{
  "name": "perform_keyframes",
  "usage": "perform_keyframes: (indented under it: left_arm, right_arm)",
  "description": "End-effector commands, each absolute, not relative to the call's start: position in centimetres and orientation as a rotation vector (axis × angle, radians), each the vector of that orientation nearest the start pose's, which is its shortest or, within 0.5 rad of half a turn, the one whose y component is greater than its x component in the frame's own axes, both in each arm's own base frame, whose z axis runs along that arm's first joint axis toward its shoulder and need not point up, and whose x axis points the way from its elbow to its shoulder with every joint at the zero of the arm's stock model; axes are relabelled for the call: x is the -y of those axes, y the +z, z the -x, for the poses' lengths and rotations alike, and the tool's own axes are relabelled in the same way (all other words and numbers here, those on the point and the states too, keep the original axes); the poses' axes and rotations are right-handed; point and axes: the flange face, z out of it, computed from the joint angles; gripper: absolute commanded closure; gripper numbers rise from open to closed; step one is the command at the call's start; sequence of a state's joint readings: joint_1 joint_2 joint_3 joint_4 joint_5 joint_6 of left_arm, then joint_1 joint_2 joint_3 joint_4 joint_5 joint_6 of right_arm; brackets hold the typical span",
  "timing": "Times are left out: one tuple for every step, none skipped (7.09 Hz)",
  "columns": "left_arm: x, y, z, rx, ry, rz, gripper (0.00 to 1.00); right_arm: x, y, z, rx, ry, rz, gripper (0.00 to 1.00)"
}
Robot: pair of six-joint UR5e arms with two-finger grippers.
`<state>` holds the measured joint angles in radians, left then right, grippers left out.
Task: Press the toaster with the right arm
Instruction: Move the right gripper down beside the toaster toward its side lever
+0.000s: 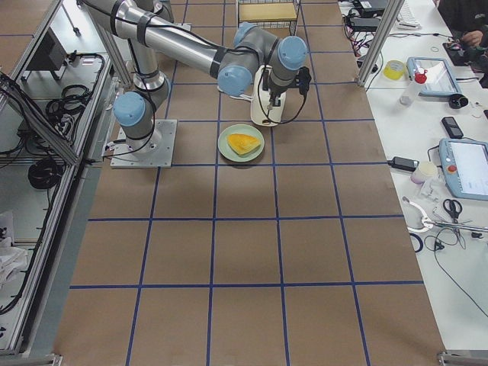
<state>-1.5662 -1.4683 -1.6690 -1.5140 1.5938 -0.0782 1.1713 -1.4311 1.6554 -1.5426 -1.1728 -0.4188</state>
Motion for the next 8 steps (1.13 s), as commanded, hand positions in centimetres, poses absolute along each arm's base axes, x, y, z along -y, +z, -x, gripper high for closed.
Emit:
perform_keyframes:
  left_arm:
    - [45.5, 49.4, 12.9, -3.117, -0.097, 0.13, 0.0]
    - [45.5, 49.4, 12.9, -3.117, -0.097, 0.13, 0.0]
    - [45.5, 49.4, 12.9, -3.117, -0.097, 0.13, 0.0]
    - [45.5, 49.4, 12.9, -3.117, -0.097, 0.13, 0.0]
    - [45.5, 49.4, 12.9, -3.117, -0.097, 0.13, 0.0]
    - [45.5, 49.4, 12.9, -3.117, -0.097, 0.13, 0.0]
    - [45.5, 49.4, 12.9, -3.117, -0.097, 0.13, 0.0]
    - [45.5, 49.4, 12.9, -3.117, -0.097, 0.13, 0.0]
  right_arm:
    - [53.4, 35.2, 3.7, -2.568, 0.132, -0.091, 1.0]
    - [53.3, 34.6, 3.3, -2.53, 0.122, -0.095, 1.0]
    - [53.2, 34.2, 3.2, -2.529, 0.119, -0.062, 1.0]
    - [53.5, 33.3, 3.6, -2.522, 0.129, -0.049, 1.0]
    - [54.2, 33.1, 4.1, -2.533, 0.086, -0.047, 1.0]
    - [54.8, 33.2, 4.4, -2.554, 0.034, -0.038, 1.0]
    - [55.0, 32.5, 4.4, -2.549, 0.04, -0.044, 1.0]
    - [55.5, 32.0, 4.6, -2.551, 0.024, -0.041, 1.0]
